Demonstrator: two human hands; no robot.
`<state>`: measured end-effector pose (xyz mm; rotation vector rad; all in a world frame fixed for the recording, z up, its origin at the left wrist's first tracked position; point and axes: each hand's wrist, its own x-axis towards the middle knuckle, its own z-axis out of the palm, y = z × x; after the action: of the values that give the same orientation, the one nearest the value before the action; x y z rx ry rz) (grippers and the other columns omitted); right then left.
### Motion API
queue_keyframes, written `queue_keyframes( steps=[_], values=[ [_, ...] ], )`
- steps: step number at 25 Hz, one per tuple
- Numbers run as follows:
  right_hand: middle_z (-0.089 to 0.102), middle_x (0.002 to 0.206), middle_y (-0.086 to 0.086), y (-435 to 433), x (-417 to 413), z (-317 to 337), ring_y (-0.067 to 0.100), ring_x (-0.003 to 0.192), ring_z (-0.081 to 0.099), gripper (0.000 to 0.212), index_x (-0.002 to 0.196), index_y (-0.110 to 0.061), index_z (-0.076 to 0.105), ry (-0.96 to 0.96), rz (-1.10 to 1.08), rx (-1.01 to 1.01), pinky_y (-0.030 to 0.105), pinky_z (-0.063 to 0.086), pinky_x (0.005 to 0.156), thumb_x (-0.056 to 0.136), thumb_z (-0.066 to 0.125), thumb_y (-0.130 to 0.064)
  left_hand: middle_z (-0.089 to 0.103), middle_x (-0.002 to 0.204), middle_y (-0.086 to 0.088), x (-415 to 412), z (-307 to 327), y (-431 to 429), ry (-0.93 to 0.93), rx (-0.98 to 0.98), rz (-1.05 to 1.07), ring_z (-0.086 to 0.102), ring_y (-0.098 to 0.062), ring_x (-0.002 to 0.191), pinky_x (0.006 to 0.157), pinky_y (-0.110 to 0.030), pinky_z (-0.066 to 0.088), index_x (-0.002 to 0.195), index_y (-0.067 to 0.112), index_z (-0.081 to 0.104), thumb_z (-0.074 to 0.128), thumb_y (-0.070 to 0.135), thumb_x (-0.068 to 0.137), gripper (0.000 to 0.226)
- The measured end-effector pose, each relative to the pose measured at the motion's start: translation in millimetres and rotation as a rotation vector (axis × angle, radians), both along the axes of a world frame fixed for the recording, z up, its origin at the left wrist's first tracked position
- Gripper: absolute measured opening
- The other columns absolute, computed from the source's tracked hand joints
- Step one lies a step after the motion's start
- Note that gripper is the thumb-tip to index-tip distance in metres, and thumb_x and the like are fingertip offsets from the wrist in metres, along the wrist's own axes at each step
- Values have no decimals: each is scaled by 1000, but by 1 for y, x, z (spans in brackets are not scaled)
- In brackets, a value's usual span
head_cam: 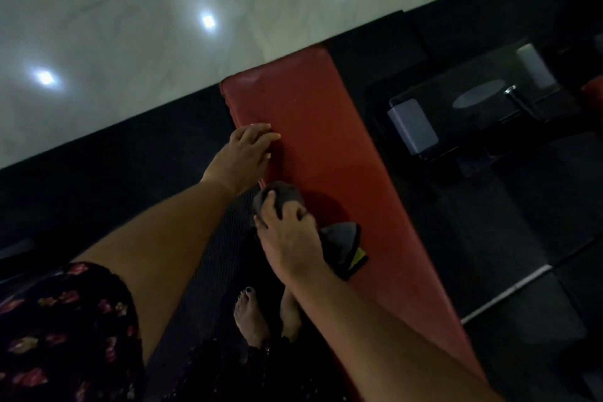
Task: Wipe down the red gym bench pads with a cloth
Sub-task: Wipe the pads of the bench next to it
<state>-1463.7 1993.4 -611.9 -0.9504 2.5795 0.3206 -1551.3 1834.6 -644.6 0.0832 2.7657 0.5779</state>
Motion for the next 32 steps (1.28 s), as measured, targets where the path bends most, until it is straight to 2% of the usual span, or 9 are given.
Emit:
queue_keyframes(
  steps=[3,6,9,13,16,19,23,27,32],
  values=[
    [27,154,10,13,-46,5,38,112,47,43,141,-30,45,25,-51,-71,41,50,72,98,43,-26,27,154,-1,-8,7,2,7,54,136,26,-31,139,108,-46,38,150,23,32,40,24,103,48],
    [11,159,5,67,-106,10,37,127,33,49,146,-42,31,-25,-338,-38,45,45,88,101,38,-25,28,154,-3,-10,6,0,4,-8,68,23,-30,141,108,-46,37,150,21,33,43,27,102,49],
    [16,155,3,117,-137,16,34,121,36,53,148,-46,26,17,-453,89,46,47,87,100,41,-26,32,154,-7,-10,-1,-3,-7,-43,-7,22,-32,143,112,-49,34,148,17,39,47,28,100,49],
    [21,152,4,109,-155,14,34,123,34,53,147,-43,30,0,-582,70,45,48,86,99,46,-30,42,147,-3,-13,-2,0,38,33,101,30,-29,137,109,-45,35,142,19,48,52,24,98,45],
    [12,157,9,58,-135,10,37,124,34,53,149,-38,27,9,-428,39,44,47,85,100,43,-26,40,148,-3,-17,-3,-12,52,48,138,29,-29,137,110,-43,33,143,19,45,53,23,98,46],
    [18,155,18,0,-83,7,42,116,43,50,148,-24,33,32,-155,-15,42,49,74,99,42,-22,37,150,-6,-21,-5,-27,25,53,161,28,-33,137,110,-49,33,143,16,47,54,23,97,46],
    [26,151,20,-41,-54,0,43,105,48,49,146,-9,37,-20,106,-20,42,52,64,99,44,-25,54,134,-13,-37,-8,-34,96,57,168,45,-38,121,105,-48,39,133,14,56,52,17,98,36],
    [17,157,13,-8,-128,9,39,120,39,43,145,-29,39,-42,-71,-95,43,47,81,102,36,-29,50,139,-12,-45,-10,-37,95,40,108,39,-37,129,108,-50,38,134,14,56,51,20,99,37],
    [11,158,9,74,-189,9,36,119,37,53,150,-41,24,72,-194,84,41,47,81,102,37,-24,33,153,-6,-34,-15,-21,53,116,193,18,-29,145,114,-46,27,143,15,46,49,21,99,44]
  ],
)
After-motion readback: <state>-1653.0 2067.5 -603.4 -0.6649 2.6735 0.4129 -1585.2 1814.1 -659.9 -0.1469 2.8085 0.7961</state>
